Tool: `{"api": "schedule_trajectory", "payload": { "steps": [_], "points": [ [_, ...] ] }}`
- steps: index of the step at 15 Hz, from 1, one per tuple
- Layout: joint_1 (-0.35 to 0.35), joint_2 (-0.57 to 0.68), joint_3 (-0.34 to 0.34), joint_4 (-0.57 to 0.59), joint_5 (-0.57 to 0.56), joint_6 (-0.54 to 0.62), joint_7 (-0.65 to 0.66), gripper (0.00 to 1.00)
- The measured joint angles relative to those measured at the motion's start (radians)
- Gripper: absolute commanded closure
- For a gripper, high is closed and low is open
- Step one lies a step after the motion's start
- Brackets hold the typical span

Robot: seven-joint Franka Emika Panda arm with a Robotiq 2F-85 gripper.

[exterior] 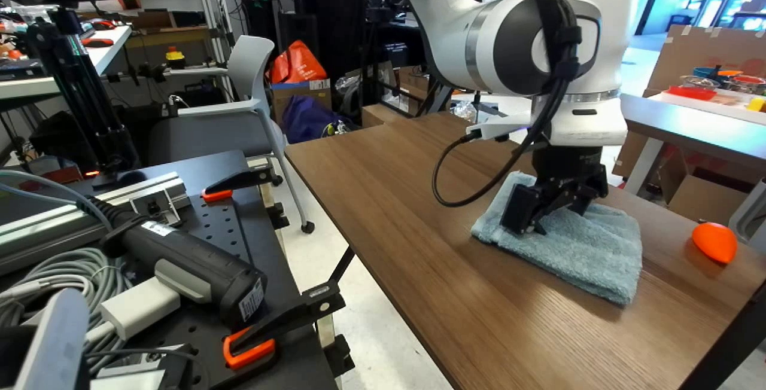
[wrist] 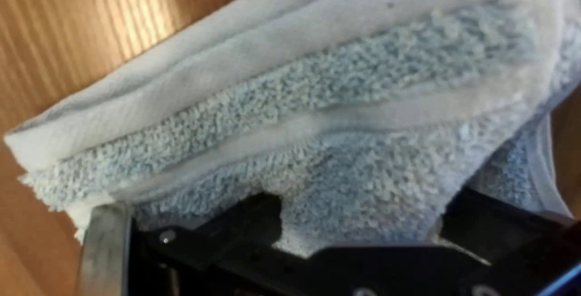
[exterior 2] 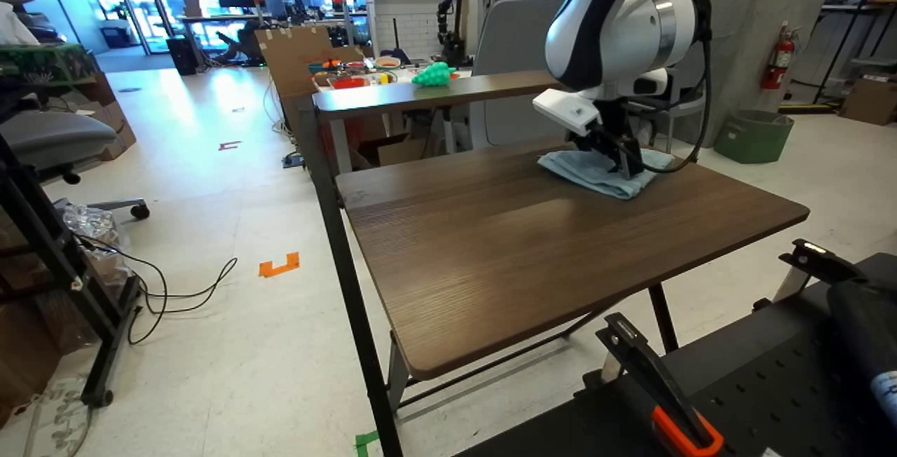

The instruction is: Use towel to wipe the table

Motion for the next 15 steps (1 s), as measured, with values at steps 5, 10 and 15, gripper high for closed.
{"api": "schedule_trajectory", "payload": {
  "steps": [5, 10, 15],
  "points": [
    [0.006, -0.007, -0.051, -0.01, -0.129, -0.143, 0.042, 0.0],
    [0.036, -0.041, -0.05, -0.076, -0.264, -0.138, 0.013, 0.0],
    [0.057, -0.066, -0.05, -0.118, -0.291, -0.131, 0.005, 0.0]
  ]
}}
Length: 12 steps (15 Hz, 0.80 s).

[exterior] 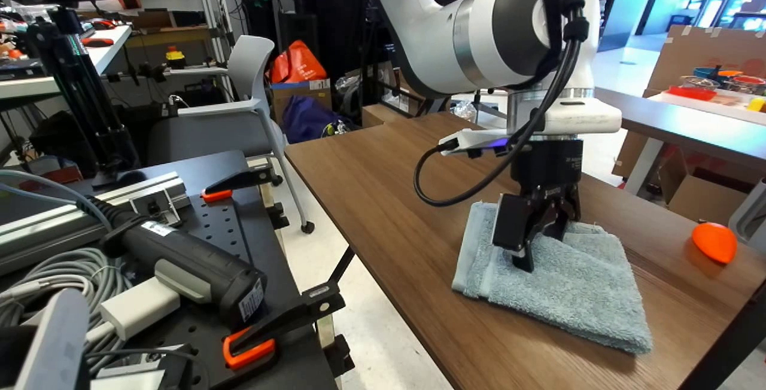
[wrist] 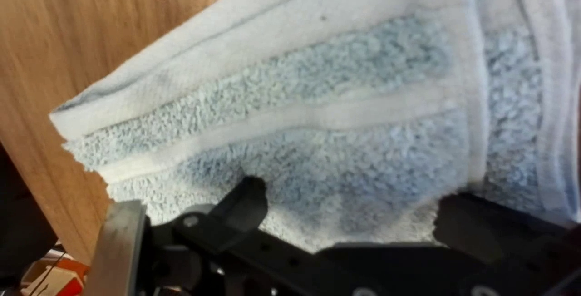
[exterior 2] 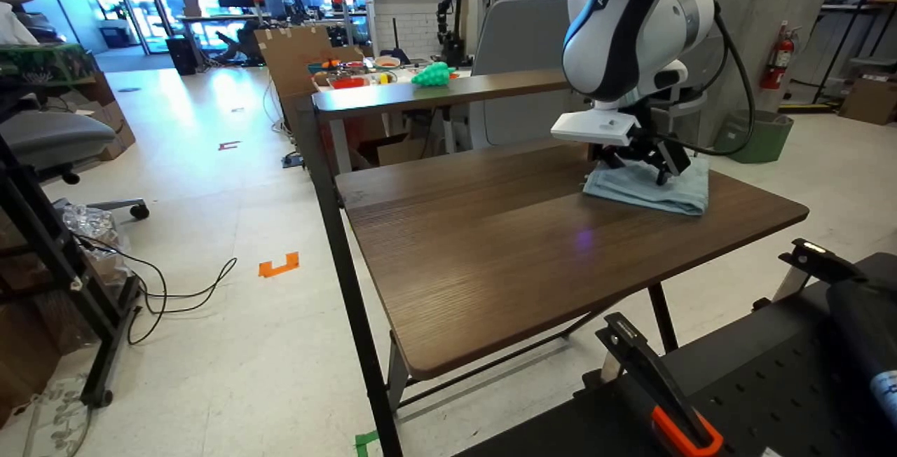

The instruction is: Use towel to wipe the table

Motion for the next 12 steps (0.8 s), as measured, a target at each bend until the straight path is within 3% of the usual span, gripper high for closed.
{"api": "schedule_trajectory", "payload": {
  "steps": [6, 12],
  "points": [
    [-0.009, 0.008, 0.041, 0.054, 0.016, -0.04, 0.064, 0.0],
    [-0.053, -0.007, 0.061, -0.036, 0.067, 0.174, 0.084, 0.0]
  ]
}}
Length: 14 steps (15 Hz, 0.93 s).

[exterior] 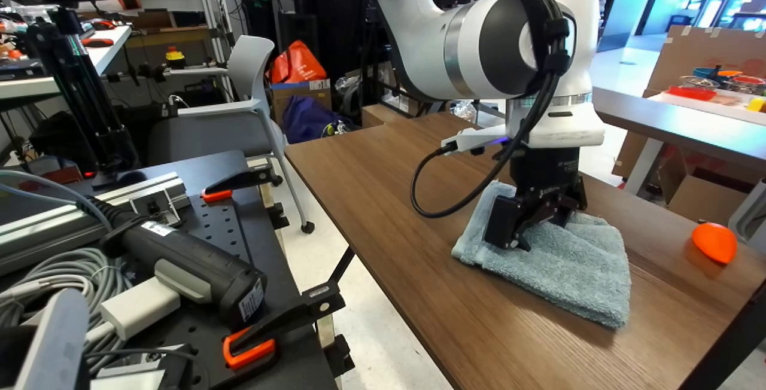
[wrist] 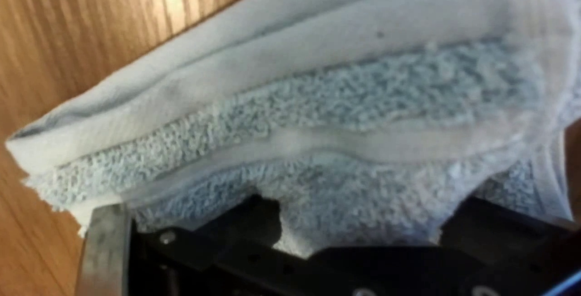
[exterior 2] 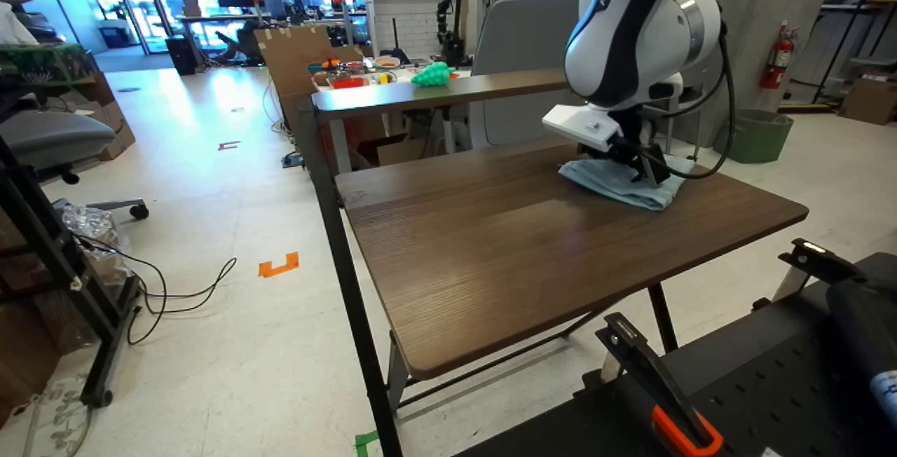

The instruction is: Use towel to wipe the table

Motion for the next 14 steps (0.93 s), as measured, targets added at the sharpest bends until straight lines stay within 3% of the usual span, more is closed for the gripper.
{"api": "schedule_trajectory", "payload": {
  "steps": [3, 6, 9, 14],
  "points": [
    [-0.04, -0.032, 0.034, -0.073, 0.051, 0.124, -0.06, 0.0],
    [-0.111, -0.074, 0.108, -0.157, 0.107, 0.248, -0.209, 0.0],
    [-0.126, -0.106, 0.13, -0.208, 0.117, 0.228, -0.308, 0.0],
    [-0.113, -0.112, 0.119, -0.209, 0.132, 0.227, -0.312, 0.0]
  ]
}}
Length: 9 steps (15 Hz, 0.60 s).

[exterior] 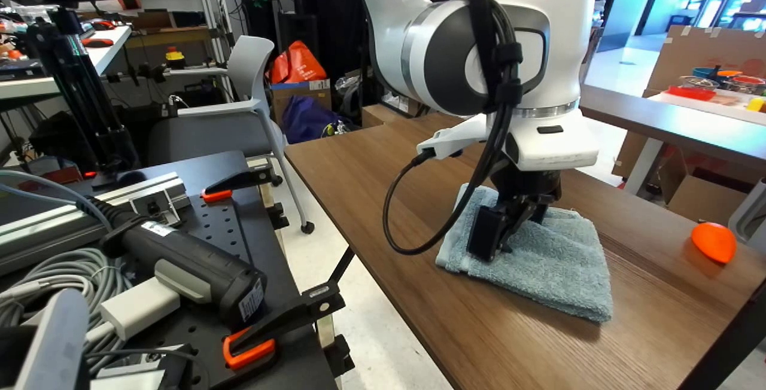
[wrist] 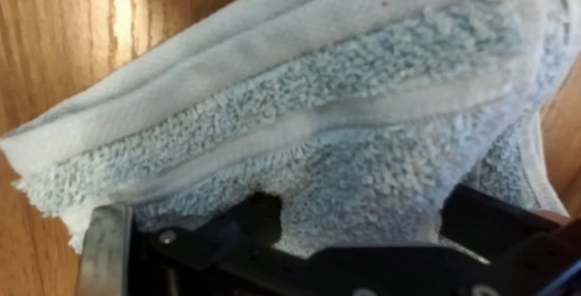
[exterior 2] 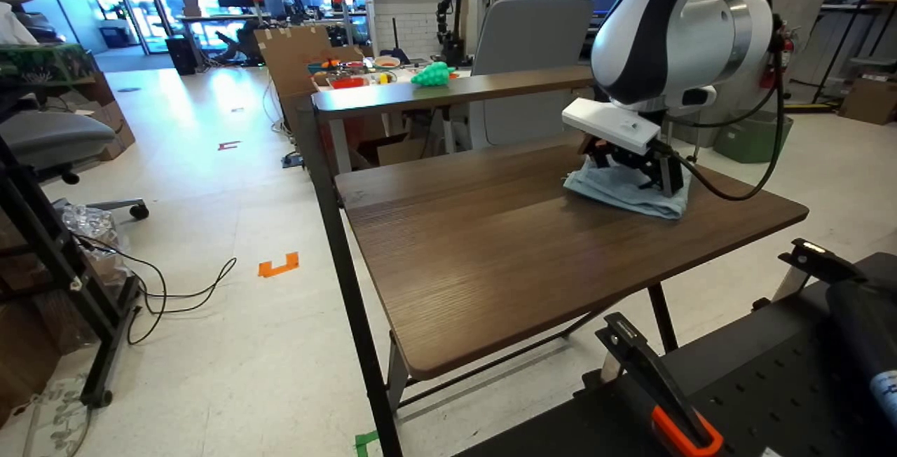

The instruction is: Use towel to wipe the table

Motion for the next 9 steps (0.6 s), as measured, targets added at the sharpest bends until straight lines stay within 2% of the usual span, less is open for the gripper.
{"api": "schedule_trajectory", "payload": {
  "steps": [6, 9],
  "points": [
    [0.004, 0.003, -0.005, 0.003, 0.003, -0.002, -0.001, 0.0],
    [0.004, 0.013, -0.028, 0.01, 0.003, -0.002, -0.018, 0.0]
  ]
}}
